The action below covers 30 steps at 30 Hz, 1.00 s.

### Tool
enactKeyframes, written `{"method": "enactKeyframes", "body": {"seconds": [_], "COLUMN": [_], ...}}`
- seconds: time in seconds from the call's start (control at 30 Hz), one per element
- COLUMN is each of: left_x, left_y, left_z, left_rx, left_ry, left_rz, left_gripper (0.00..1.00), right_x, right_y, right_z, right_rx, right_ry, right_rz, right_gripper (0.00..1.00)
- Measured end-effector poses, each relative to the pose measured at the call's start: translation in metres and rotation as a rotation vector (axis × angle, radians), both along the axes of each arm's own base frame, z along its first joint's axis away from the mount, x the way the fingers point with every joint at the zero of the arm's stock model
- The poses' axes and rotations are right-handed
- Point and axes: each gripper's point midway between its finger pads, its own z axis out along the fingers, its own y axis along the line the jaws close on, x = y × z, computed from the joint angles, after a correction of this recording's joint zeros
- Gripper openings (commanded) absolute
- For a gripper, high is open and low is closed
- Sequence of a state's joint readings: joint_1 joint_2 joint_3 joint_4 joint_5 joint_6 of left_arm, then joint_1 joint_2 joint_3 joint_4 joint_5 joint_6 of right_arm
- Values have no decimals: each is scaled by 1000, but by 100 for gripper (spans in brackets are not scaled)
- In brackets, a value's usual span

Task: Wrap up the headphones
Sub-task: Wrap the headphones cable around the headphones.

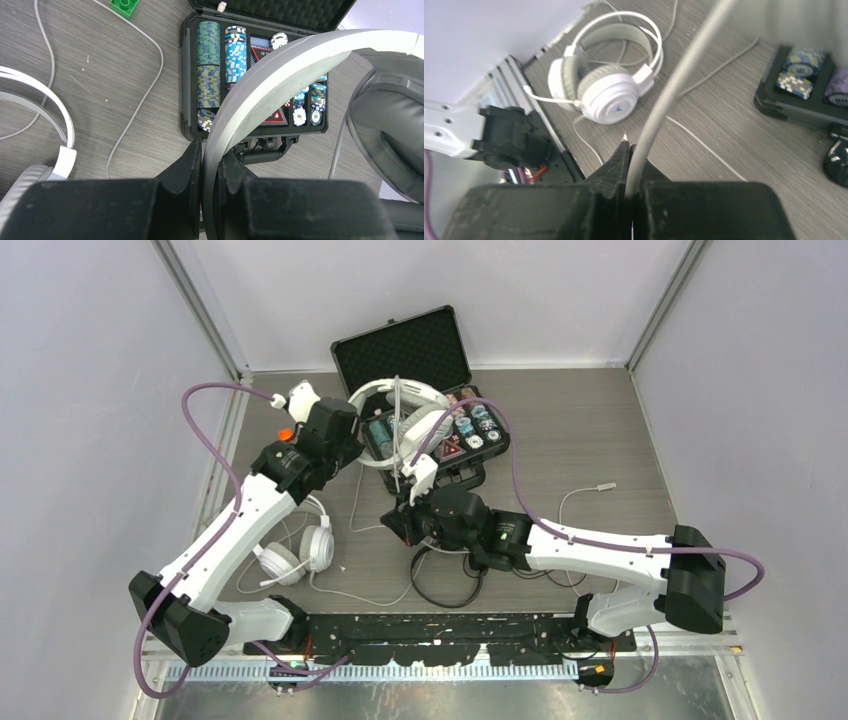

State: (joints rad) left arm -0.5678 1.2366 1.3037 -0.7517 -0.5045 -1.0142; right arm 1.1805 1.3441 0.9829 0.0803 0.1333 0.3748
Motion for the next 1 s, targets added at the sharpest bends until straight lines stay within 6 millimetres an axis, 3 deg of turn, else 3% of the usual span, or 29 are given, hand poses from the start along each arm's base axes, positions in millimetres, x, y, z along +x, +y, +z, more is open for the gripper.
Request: {"method": "enactKeyframes", "body": {"seconds": [0.27,0.53,0.83,1.0], "left_x": [-3,-6,-9,-12], "left_y": [0,-2,0,-2], "left_z": [5,22,36,37], "left_rx": [-8,-31,-18,11], "left_ry": [-1,-17,-24,-19], "left_rz": [-5,-22,-45,-92], "left_gripper": [0,0,0,0], "right_x": [-2,-5,-4,5], "right_y": [-22,-46,-77,-98], "right_z": [-52,-67,-105,-103], "right_rx": [-143,-180,-251,-215], "right_ry": [-26,-68,-50,-39], "right_rz": [-5,-6,-35,-89], "right_gripper": [17,19,15,9]}}
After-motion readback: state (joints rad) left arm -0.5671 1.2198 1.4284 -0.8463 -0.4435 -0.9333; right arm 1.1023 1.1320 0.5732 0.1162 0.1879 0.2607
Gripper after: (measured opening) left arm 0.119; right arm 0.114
